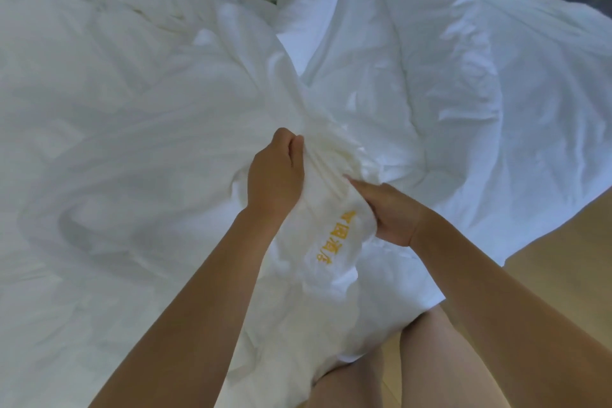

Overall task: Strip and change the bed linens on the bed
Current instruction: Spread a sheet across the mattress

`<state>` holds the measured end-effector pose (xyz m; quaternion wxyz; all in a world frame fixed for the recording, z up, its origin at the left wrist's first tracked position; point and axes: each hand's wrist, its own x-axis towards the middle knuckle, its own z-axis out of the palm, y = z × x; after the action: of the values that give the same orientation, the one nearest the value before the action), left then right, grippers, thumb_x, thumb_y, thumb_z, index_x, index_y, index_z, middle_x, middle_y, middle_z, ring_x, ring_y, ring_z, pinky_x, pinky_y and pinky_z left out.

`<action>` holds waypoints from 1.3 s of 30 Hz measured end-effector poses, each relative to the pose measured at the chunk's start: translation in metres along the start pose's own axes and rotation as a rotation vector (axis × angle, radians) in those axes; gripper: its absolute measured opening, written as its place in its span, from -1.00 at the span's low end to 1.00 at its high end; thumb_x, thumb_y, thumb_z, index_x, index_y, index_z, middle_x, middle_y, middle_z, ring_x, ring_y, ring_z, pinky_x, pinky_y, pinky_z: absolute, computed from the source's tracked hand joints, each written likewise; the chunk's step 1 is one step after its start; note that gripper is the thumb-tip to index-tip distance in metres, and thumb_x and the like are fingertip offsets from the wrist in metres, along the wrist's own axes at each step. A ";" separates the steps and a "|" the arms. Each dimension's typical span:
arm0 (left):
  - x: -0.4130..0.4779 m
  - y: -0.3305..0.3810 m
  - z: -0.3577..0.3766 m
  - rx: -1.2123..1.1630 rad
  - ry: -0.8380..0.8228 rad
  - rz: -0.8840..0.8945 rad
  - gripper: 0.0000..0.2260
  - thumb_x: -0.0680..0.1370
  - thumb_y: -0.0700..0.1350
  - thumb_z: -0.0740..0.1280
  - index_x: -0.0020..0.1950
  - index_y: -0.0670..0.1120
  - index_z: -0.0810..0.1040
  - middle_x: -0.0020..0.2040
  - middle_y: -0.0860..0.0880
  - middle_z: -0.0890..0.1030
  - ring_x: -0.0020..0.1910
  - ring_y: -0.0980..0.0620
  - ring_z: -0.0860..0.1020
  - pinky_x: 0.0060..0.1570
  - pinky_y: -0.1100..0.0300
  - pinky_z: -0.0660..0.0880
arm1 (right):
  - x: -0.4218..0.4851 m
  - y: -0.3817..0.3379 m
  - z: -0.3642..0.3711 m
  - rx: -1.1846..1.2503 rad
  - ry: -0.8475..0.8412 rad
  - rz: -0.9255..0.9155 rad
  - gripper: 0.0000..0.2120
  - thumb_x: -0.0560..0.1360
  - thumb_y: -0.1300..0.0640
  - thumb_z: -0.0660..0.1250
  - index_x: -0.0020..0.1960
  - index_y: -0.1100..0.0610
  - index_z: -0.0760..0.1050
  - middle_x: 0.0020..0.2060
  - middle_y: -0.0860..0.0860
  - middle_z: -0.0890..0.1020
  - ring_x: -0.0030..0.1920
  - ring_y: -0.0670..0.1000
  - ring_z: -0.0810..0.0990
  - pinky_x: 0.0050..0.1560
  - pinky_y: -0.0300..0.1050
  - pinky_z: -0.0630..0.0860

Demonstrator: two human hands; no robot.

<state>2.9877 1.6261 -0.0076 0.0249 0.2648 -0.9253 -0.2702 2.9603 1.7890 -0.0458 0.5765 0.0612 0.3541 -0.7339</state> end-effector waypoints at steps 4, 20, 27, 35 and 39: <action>0.013 -0.004 -0.006 0.126 0.000 0.057 -0.80 0.65 -0.05 0.10 -0.14 -0.09 0.32 -0.30 -0.08 0.48 -0.23 -0.17 0.47 -0.27 0.08 0.24 | -0.002 -0.008 0.005 -0.564 -0.307 0.231 -0.76 0.37 0.23 0.45 -0.05 -0.07 0.63 -0.06 -0.11 0.69 -0.01 -0.13 0.65 -0.06 -0.33 0.54; 0.044 -0.024 -0.015 0.298 0.034 0.067 -0.77 0.66 -0.04 0.05 -0.13 -0.13 0.28 -0.39 0.03 0.31 -0.32 -0.08 0.35 -0.29 0.14 0.17 | -0.008 0.000 0.007 -0.015 -0.149 -0.002 -0.64 0.06 -0.02 0.65 -0.17 0.01 0.71 -0.23 -0.02 0.70 -0.19 -0.05 0.69 -0.22 -0.19 0.59; 0.032 -0.014 -0.025 0.366 0.017 -0.009 -0.81 0.63 -0.06 0.13 0.01 -0.17 0.42 -0.06 -0.12 0.46 -0.04 -0.14 0.45 -0.15 0.08 0.28 | -0.008 -0.015 -0.005 -0.138 -0.159 0.058 -0.75 0.35 0.32 0.37 -0.08 0.06 0.68 -0.14 0.01 0.70 -0.08 -0.01 0.68 -0.13 -0.17 0.59; -0.056 0.037 -0.001 -0.161 -0.380 -0.162 -0.61 0.49 0.29 0.20 -0.14 -0.02 0.52 -0.22 0.12 0.54 -0.23 0.21 0.49 -0.29 0.35 0.33 | -0.012 -0.008 -0.017 -0.155 -0.048 -0.001 -0.76 0.40 0.16 0.41 0.07 0.11 0.62 -0.01 0.10 0.67 0.05 0.10 0.65 -0.01 -0.08 0.58; -0.048 0.045 0.016 -0.235 -0.481 -0.365 -0.62 0.42 0.30 0.30 -0.26 -0.01 0.43 -0.31 0.14 0.49 -0.30 0.23 0.48 -0.37 0.33 0.31 | -0.009 0.001 -0.007 -0.744 0.173 -0.032 -0.84 0.54 0.19 0.21 -0.05 0.17 0.57 -0.28 0.02 0.65 -0.23 -0.06 0.61 -0.21 -0.24 0.50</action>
<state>3.0046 1.6906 0.0068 -0.2129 0.3500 -0.8043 -0.4303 2.9618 1.8004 -0.0468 0.5156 -0.0959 0.6446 -0.5563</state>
